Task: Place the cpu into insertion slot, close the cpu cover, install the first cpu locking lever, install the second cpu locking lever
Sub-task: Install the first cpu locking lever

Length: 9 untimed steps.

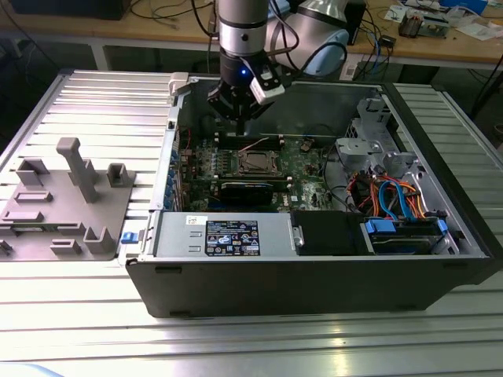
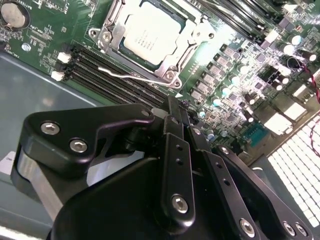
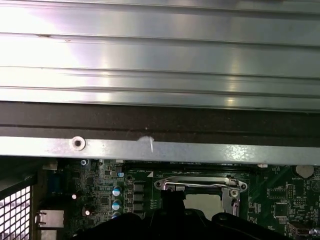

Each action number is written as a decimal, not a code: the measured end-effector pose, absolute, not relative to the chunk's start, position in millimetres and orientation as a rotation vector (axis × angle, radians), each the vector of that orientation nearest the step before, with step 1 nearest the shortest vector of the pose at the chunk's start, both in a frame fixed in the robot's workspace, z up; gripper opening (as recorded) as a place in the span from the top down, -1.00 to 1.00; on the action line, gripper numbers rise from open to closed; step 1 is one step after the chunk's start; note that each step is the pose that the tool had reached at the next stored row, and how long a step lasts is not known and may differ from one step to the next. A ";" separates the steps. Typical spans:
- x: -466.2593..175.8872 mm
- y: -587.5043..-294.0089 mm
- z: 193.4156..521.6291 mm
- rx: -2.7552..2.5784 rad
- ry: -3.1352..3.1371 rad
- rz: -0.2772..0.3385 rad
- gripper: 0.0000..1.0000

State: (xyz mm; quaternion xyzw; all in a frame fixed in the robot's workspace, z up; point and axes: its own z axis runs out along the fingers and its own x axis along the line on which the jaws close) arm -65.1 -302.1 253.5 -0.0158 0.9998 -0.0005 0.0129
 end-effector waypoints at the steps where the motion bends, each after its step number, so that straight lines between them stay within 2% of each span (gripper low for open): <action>1: -64.6 -302.0 252.2 -0.050 3.116 -0.002 0.79; 9: -57.3 -301.0 243.5 -0.059 3.123 -0.010 0.79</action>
